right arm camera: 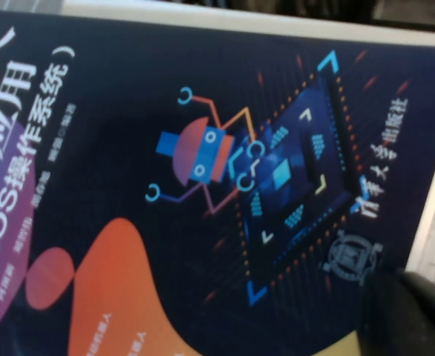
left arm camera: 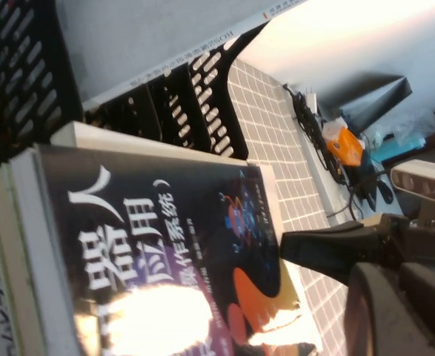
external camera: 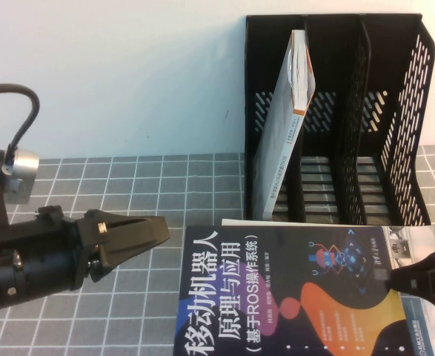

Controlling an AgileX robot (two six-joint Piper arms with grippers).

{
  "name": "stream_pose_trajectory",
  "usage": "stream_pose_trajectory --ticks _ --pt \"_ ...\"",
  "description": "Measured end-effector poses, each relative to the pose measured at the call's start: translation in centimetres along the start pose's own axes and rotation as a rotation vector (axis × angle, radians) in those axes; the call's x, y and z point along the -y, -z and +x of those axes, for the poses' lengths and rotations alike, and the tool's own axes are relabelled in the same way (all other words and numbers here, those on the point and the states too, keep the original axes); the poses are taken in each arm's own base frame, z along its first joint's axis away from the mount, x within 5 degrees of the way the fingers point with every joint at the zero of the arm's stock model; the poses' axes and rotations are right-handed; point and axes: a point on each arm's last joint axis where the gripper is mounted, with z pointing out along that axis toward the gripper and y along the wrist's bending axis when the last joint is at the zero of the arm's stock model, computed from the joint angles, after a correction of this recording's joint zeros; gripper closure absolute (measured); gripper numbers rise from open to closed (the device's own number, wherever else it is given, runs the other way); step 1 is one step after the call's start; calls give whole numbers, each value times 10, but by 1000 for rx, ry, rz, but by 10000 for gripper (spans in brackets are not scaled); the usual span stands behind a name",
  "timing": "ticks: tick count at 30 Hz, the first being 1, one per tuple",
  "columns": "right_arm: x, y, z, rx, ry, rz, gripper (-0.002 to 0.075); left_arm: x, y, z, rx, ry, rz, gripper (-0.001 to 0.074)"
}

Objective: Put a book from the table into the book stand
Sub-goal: Push book with right arm

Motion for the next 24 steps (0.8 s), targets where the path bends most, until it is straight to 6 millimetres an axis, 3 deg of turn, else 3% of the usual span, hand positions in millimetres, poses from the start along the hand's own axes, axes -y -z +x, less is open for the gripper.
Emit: stream_pose_trajectory --ticks 2,8,10,17,24 --pt "-3 -2 1 -5 11 -9 729 0 -1 2 -28 16 20 643" --pt "-2 -5 1 -12 -5 -15 729 0 -7 13 -188 78 140 282" --pt "-1 -7 1 -17 0 -18 729 -6 -11 15 -230 99 129 218" --pt "0 -11 1 -28 -3 -26 729 -39 -24 16 -297 212 43 167" --pt "0 -11 0 -27 12 -27 729 -70 -24 9 -286 310 -13 202"
